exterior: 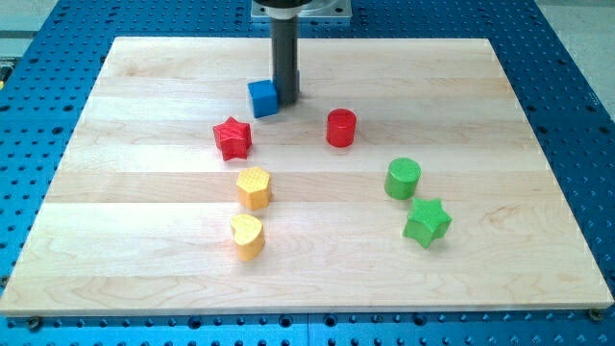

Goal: Adjust the triangle and red star to the line of blocks

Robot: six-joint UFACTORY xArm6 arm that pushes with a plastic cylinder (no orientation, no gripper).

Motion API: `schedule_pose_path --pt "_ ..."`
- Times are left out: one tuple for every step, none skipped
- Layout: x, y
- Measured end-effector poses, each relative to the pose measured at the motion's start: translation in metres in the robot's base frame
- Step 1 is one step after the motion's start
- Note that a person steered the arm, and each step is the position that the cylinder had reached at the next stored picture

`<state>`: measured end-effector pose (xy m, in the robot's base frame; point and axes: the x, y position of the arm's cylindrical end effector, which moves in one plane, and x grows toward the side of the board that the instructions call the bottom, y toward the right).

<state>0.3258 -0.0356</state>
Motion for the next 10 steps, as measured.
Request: schedule_pose_path --pt "0.000 -0.012" --pt "0.011 0.012" --pt "-0.009 0.051" --pt "-0.028 0.020" --pt "-0.026 -0.011" --pt "-0.032 0.023" --pt "-0.043 0.016" --pt "-0.085 0.068" --pt "-0.115 -0.001" --pt "-0.090 -0.097"
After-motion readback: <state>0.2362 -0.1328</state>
